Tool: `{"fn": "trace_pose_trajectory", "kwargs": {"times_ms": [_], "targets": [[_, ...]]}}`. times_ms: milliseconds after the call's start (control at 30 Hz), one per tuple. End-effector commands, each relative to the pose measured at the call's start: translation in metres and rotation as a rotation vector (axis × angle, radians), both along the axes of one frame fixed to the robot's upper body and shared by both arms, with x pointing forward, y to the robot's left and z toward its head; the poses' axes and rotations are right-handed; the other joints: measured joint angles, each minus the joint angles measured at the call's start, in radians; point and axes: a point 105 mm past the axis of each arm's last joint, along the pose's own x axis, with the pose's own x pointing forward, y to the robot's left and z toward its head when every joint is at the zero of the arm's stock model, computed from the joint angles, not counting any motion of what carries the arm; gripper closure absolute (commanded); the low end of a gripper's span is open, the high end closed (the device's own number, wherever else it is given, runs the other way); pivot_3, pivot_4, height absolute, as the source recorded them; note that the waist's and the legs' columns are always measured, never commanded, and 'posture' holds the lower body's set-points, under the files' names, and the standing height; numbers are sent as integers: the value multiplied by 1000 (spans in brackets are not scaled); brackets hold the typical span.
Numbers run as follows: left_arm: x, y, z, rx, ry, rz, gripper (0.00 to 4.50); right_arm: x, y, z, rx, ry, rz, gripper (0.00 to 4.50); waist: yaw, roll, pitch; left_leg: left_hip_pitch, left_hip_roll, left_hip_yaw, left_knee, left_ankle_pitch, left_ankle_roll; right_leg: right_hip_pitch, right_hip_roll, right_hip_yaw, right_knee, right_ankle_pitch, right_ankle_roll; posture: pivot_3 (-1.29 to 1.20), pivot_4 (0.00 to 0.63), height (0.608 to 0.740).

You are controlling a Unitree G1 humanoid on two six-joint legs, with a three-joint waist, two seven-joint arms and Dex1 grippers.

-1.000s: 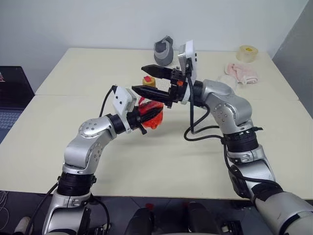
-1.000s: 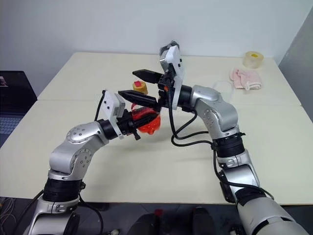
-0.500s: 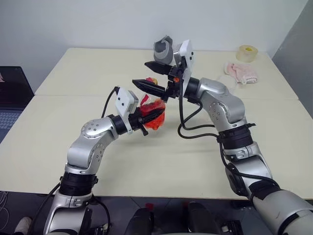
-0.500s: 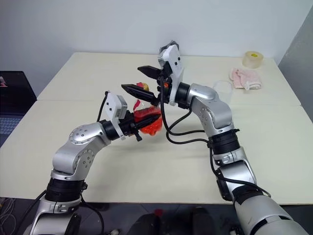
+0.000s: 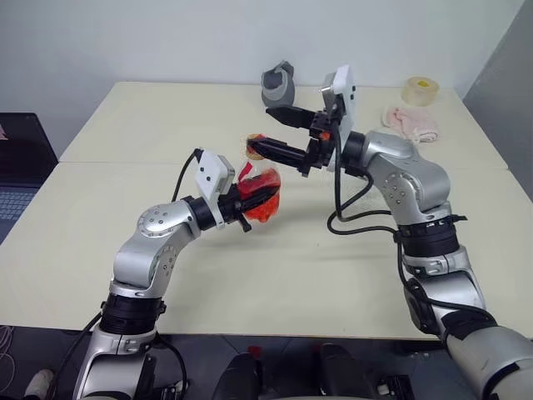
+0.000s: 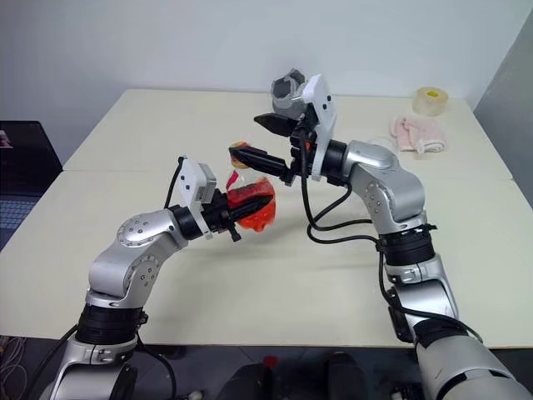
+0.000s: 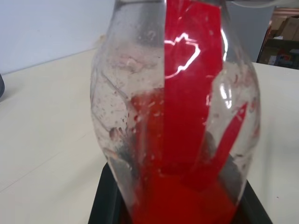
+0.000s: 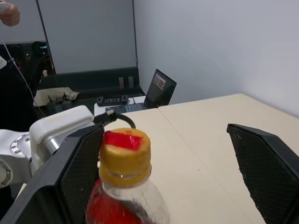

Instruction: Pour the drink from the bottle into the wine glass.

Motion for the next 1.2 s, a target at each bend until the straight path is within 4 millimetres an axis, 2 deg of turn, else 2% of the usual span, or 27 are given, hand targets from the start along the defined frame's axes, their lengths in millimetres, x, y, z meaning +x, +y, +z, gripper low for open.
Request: {"fn": "trace_pose_trajectory", "kwargs": {"times_ms": [33, 367, 667, 1033, 1133, 1200], "targets": [[-3, -3, 19, -13, -74, -20, 3626, -9, -6, 10, 24, -26, 28, 0, 0, 0, 0, 0, 0, 0, 0, 0, 0, 0, 0, 0, 0, 0, 0, 0, 150, 740], [-3, -3, 19, -13, -72, -22, 3627, -16, -14, 7, 9, -6, 83, 0, 0, 0, 0, 0, 0, 0, 0, 0, 0, 0, 0, 0, 0, 0, 0, 0, 150, 740], [-3, -5, 19, -14, -72, -28, 3628, -25, 14, 17, 72, 20, 151, 0, 0, 0, 0, 0, 0, 0, 0, 0, 0, 0, 0, 0, 0, 0, 0, 0, 150, 740], [-6, -5, 19, -9, -68, -24, 3628, -7, 26, 1, 26, -8, 87, 0, 0, 0, 0, 0, 0, 0, 0, 0, 0, 0, 0, 0, 0, 0, 0, 0, 150, 740], [-6, -4, 19, -9, -68, -22, 3628, -6, 27, 2, 30, -11, 90, 567, -1, 0, 0, 0, 0, 0, 0, 0, 0, 0, 0, 0, 0, 0, 0, 0, 150, 740], [-7, -3, 18, -8, -67, -19, 3628, -7, 27, 4, 38, -5, 97, 1255, -1, 0, 0, 0, 0, 0, 0, 0, 0, 0, 0, 0, 0, 0, 0, 0, 150, 740]]}}
